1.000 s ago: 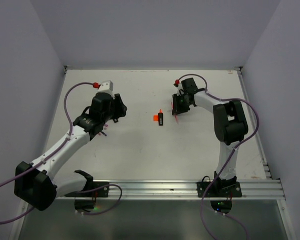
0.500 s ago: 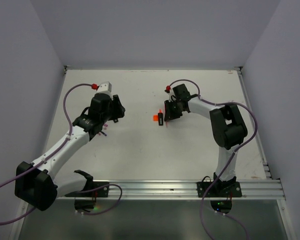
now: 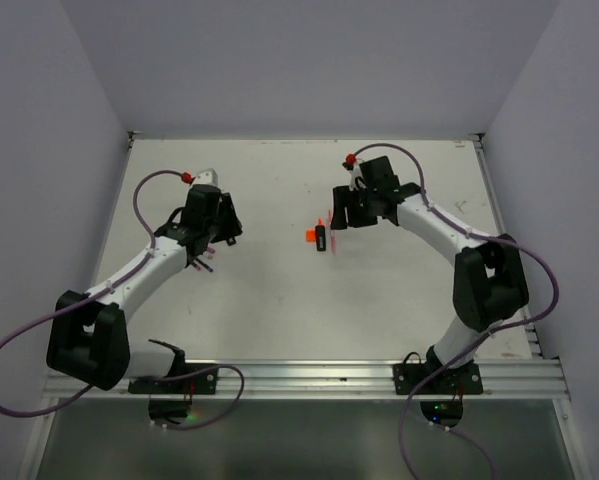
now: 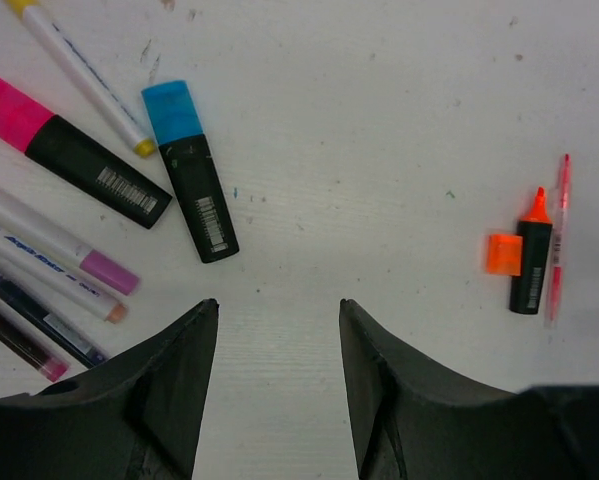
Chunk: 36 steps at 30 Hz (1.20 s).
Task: Open the pen caps
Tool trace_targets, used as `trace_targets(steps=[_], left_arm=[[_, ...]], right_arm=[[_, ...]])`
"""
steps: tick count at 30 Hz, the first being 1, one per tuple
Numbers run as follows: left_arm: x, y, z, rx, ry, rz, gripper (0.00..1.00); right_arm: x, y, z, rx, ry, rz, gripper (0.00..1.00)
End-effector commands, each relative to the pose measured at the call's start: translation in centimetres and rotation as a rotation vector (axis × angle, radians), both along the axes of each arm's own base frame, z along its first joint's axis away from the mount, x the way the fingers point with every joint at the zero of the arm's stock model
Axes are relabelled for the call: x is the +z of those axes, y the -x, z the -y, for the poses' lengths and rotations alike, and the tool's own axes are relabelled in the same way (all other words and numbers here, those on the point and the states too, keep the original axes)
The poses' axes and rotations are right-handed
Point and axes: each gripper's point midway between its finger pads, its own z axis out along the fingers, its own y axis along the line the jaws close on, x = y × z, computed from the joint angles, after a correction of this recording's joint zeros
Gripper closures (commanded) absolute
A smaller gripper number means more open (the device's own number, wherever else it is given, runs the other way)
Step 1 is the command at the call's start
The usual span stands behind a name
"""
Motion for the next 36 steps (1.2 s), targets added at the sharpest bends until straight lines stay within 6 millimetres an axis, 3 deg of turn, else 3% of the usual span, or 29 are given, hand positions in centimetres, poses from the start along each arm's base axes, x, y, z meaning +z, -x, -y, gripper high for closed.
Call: trace_targets(steps=[1, 2, 4, 6, 8, 9, 15, 21, 30, 36], left_arm=[[0.0, -2.4, -0.9, 0.065, 0.000, 0.010, 0.44], [-0.2, -2.7, -1.2, 0.073, -0.006, 0.004, 0.44], [-1.1, -3.8, -1.6, 0.090, -0.021, -0.018, 0.44], [-2.3, -4.5, -2.4, 0.109, -0.047, -0.047, 0.44], [-2.6, -5.4, -2.7, 0.122, -0.064, -0.053, 0.44], [-3.6, -5.7, -2.9, 0.121, -0.077, -0.077, 0.44], [-5.8, -7.6, -3.5, 0.135, -0.130, -0.132, 0.44], [-7.8, -8.1, -4.2, 0.151, -0.164, -0.189, 0.44], [-10.2, -7.5, -3.5, 0.127, -0.148, -0.257, 0.46], [-11.3, -7.2, -2.9, 0.112, -0.129, -0.283, 0.56]], right_arm=[[4.8, 0.7, 1.3, -0.054, -0.009, 0.110, 0.36], [6.5, 1.0, 1.7, -0.065, -0.021, 0.152, 0.33], [7.0, 1.7, 2.5, -0.099, -0.014, 0.169, 0.22], [9.0, 2.4, 3.2, -0.135, -0.040, 0.219, 0.15], [9.2, 3.2, 3.8, -0.165, -0.048, 0.243, 0.04], [10.4, 3.7, 4.2, -0.189, -0.073, 0.276, 0.02], [10.1, 5.9, 6.0, -0.245, -0.086, 0.337, 0.01], [10.0, 6.8, 6.6, -0.246, -0.082, 0.352, 0.01], [9.6, 7.0, 6.4, -0.242, -0.094, 0.346, 0.01], [9.7, 6.5, 5.9, -0.226, -0.110, 0.355, 0.02]])
